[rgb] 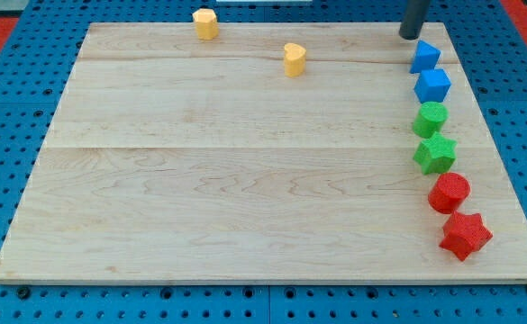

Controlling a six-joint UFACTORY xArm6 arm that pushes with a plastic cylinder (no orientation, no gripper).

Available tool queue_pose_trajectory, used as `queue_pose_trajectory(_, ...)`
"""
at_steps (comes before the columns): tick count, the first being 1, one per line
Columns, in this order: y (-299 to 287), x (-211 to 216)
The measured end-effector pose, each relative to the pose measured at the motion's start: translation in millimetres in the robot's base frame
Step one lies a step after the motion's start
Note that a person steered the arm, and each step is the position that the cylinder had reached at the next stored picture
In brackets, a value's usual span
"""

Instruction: Adjust the position of blue cube at the top of green circle

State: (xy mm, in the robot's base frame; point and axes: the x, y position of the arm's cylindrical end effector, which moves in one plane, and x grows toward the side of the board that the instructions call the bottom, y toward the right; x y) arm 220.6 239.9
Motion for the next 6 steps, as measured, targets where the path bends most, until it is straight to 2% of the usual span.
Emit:
queue_pose_trajectory(1, 43.0, 11.7)
queue_pose_trajectory(3, 60.2, 68.6)
queue_pose_trajectory(4, 27.9, 72.6)
queue_pose_trajectory(6, 20.3, 86.2)
